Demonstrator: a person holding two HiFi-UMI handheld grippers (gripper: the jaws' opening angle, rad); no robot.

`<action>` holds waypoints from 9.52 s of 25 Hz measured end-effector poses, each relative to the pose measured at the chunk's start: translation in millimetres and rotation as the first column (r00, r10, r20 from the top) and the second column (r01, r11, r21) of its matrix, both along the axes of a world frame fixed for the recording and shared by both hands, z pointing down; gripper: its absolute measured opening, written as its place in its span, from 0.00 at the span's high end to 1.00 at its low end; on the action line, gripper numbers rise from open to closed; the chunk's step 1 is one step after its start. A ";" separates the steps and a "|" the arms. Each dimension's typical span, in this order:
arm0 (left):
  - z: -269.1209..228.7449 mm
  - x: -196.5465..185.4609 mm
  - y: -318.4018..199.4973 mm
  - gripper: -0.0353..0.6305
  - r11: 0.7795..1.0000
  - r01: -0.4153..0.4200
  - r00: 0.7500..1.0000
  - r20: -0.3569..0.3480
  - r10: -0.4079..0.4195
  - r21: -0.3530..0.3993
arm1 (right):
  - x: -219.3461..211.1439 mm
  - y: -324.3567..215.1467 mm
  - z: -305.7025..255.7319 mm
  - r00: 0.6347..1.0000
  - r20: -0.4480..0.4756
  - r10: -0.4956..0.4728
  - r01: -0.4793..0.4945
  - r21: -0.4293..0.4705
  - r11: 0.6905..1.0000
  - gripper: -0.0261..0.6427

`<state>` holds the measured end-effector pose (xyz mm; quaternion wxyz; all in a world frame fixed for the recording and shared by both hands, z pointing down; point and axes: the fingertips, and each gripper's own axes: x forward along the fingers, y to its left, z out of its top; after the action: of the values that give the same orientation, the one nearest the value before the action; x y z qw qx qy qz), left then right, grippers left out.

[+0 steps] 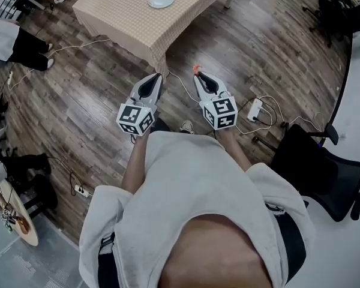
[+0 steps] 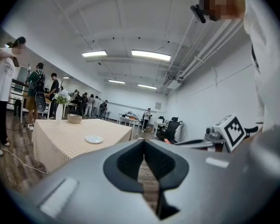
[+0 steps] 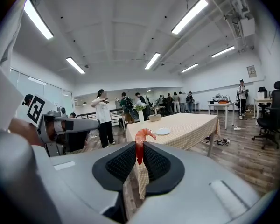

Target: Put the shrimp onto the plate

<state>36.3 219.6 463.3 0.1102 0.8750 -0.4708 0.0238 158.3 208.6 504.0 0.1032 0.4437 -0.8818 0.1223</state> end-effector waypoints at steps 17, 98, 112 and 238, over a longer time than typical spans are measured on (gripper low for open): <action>8.6 12.0 -39.5 0.93 1.000 -0.014 1.000 -0.007 0.014 0.010 | 12.1 -34.6 8.2 1.000 -0.017 -0.010 0.010 0.015 1.000 0.89; 100.3 -117.1 -449.8 0.93 0.965 0.000 0.999 -0.043 -0.011 -0.262 | -130.1 -460.8 83.9 0.990 -0.095 -0.104 0.079 -0.233 0.969 0.89; 147.0 -132.4 -432.4 0.93 0.935 0.005 0.997 -0.066 -0.030 -0.354 | -121.5 -419.6 158.9 0.959 -0.207 -0.191 0.102 -0.376 0.921 0.89; 16.2 -34.0 -392.2 0.93 0.997 0.032 0.999 0.032 -0.030 -0.077 | -75.0 -391.2 -20.4 0.960 -0.053 -0.274 0.278 0.095 0.956 0.96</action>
<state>2.3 -172.6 479.6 0.1370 0.8622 -0.4848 0.0537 83.3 -182.7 483.6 0.1138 0.3232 -0.9380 0.0530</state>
